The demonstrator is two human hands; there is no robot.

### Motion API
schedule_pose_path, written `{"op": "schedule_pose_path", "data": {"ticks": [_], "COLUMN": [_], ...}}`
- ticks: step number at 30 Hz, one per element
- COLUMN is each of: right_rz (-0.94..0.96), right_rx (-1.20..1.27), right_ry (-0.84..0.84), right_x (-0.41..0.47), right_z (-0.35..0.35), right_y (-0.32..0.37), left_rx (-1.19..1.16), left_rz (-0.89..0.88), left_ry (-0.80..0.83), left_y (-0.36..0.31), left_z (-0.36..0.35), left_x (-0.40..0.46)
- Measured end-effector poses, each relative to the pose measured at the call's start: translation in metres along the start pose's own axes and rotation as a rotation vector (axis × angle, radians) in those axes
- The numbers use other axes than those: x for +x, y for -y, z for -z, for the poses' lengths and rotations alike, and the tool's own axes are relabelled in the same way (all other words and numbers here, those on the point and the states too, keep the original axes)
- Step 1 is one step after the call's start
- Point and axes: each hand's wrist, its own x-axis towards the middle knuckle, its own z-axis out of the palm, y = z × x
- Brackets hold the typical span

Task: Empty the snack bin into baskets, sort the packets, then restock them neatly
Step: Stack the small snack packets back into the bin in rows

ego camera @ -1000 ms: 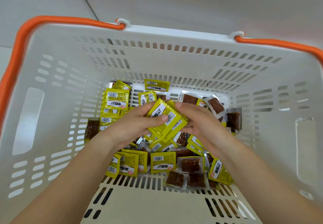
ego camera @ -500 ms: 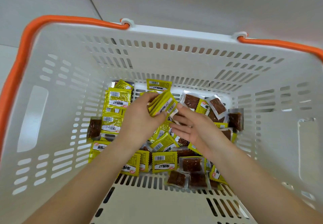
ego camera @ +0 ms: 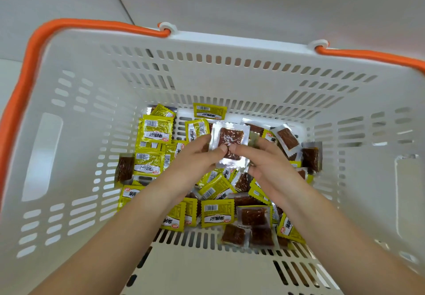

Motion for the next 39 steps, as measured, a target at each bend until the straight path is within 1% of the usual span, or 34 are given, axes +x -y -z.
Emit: {"op": "schedule_pose_path", "data": {"ticks": [1,2,3,5,6,7,8,10,11,12,15,16,18,20,24,26,27,29,31,34,36,38,39], "right_rz": [-0.003,-0.009,-0.024,-0.060,-0.070,-0.076,-0.071,-0.043,-0.038,-0.041,-0.031,-0.037,-0.037,-0.051,-0.050,-0.039,-0.035,-0.011,0.007,0.014,-0.007,-0.053,-0.070], "right_rx": [0.043,0.065,0.064,0.008,-0.011,-0.019,-0.010,0.038,0.075,0.102,0.126,0.123,0.131,0.134,0.095,0.048,0.026,-0.008,-0.054,-0.131,-0.175,-0.182,-0.160], "right_ry": [-0.011,-0.022,-0.036,-0.065,-0.080,-0.101,-0.132,-0.200,-0.221,-0.239,-0.241,-0.237,-0.247,-0.234,-0.202,-0.204,-0.205,-0.199,-0.180,-0.133,-0.099,-0.067,-0.041], "right_x": [0.000,-0.001,-0.001,-0.003,-0.003,-0.003,-0.001,0.002,0.004,0.005,0.006,0.005,0.003,0.001,0.004,0.007,0.008,0.010,0.010,0.007,0.006,0.004,0.004], "right_z": [-0.001,-0.001,-0.001,0.000,0.000,0.001,0.004,0.010,0.013,0.015,0.020,0.019,0.017,0.015,0.016,0.018,0.020,0.021,0.020,0.014,0.011,0.010,0.010], "right_y": [-0.001,-0.003,-0.005,-0.007,-0.007,-0.006,-0.003,0.006,0.009,0.012,0.016,0.017,0.016,0.014,0.010,0.010,0.010,0.011,0.011,0.012,0.011,0.009,0.009], "left_rx": [-0.048,-0.040,0.029,0.202,0.264,0.330,0.443,0.770,0.876,0.933,1.029,1.064,1.094,1.029,0.859,0.771,0.688,0.440,0.218,0.113,0.010,-0.020,0.035], "left_rz": [0.022,0.018,-0.006,-0.066,-0.068,-0.057,-0.055,-0.078,-0.096,-0.096,-0.049,-0.029,-0.030,-0.039,-0.027,0.006,0.022,0.015,-0.081,-0.250,-0.351,-0.467,-0.518], "left_ry": [0.011,0.004,-0.004,0.033,0.035,-0.002,-0.082,-0.233,-0.258,-0.229,-0.037,0.002,-0.011,-0.030,-0.019,-0.098,-0.156,-0.238,-0.255,-0.303,-0.299,-0.261,-0.229], "left_y": [0.001,0.002,0.003,0.001,0.000,0.001,0.001,0.005,0.010,0.014,0.035,0.041,0.049,0.052,0.049,0.039,0.032,0.018,0.007,-0.007,-0.013,-0.016,-0.014], "left_z": [-0.002,-0.005,-0.009,-0.015,-0.015,-0.010,-0.004,0.014,0.021,0.026,0.017,0.009,-0.004,-0.009,-0.003,0.009,0.016,0.028,0.032,0.025,0.017,0.009,0.005], "left_x": [-0.001,-0.001,0.000,0.000,0.001,0.004,0.008,0.012,0.014,0.015,0.013,0.013,0.014,0.014,0.017,0.020,0.020,0.019,0.015,0.007,0.003,-0.003,-0.005]}}
